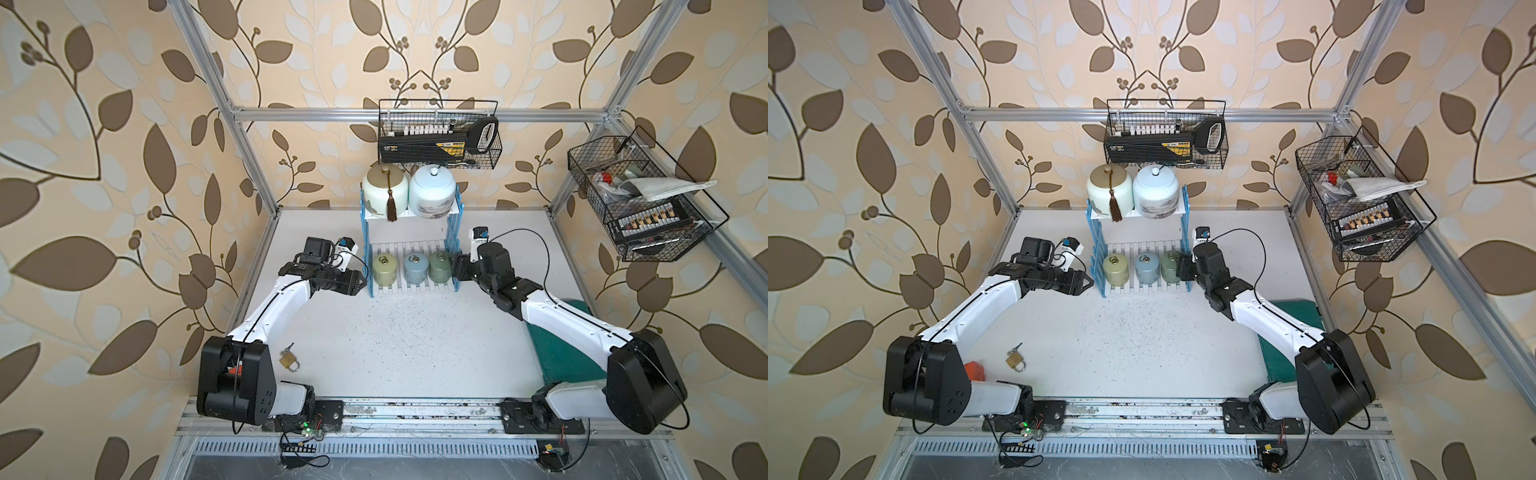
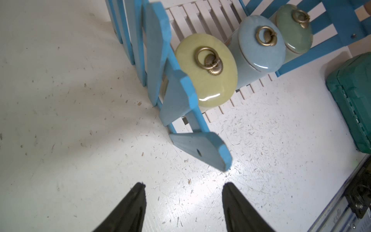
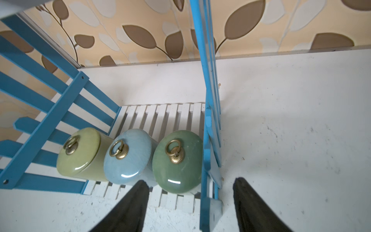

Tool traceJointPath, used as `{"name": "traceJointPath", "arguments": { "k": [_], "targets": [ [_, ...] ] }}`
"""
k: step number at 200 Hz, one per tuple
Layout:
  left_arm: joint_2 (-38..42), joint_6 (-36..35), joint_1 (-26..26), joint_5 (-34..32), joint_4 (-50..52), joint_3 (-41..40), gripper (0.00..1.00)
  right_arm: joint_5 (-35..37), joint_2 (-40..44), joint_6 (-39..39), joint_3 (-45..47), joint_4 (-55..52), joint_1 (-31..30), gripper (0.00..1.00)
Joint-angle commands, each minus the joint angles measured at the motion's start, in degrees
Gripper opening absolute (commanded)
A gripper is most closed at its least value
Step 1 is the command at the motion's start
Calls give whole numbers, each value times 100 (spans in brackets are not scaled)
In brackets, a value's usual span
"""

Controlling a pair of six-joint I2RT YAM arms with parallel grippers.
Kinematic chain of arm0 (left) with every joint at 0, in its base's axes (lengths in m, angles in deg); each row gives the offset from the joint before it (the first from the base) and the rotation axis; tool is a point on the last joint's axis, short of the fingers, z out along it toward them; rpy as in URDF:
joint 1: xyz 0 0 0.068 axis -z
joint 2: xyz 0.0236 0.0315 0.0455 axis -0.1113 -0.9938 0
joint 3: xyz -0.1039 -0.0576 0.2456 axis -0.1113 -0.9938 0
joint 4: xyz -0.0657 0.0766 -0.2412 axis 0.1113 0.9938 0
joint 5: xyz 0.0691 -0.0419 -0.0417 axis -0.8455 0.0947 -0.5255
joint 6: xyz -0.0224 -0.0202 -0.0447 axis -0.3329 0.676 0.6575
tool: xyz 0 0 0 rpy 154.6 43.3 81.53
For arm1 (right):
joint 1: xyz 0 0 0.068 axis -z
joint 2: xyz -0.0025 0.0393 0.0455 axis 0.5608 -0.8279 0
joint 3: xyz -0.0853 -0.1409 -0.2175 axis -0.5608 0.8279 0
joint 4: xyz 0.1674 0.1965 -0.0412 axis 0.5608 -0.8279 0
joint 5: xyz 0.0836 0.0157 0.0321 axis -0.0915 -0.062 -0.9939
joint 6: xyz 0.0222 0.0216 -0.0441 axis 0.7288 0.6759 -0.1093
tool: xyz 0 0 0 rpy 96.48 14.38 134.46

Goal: Remove the tea canisters from the shelf
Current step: Adjust the shelf at the center of the board.

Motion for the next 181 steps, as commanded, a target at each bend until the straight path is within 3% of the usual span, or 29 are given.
{"name": "traceJointPath", "arguments": {
  "k": [1, 25, 45, 67, 85, 130, 153, 181],
  "targets": [
    [-72, -101, -14, 424, 21, 281, 66, -70, 382, -315, 206, -558, 106, 77],
    [-368, 32, -9, 138, 244, 739, 62, -346, 826, -316, 298, -896, 378, 88],
    [-673, 79, -15, -124, 239, 943, 50, -684, 1143, -326, 296, -1202, 666, 94],
    [-918, 191, -15, -179, 329, 1184, 40, -583, 1329, -292, 240, -1484, 797, 99],
    [-1024, 182, -15, -272, 448, 1347, 36, -721, 1417, -333, 155, -1737, 932, 99],
    [-1259, 229, -15, -374, 474, 1688, 18, -1838, 1442, -269, 177, -1670, 1246, 99],
    [-1383, 319, -15, -311, 486, 1828, 19, -1741, 1462, -261, 196, -1331, 1214, 99],
    [-1354, 486, -15, -14, 733, 1960, 38, -1736, 1390, -489, -329, -1529, 1045, 99]
  ]
}}
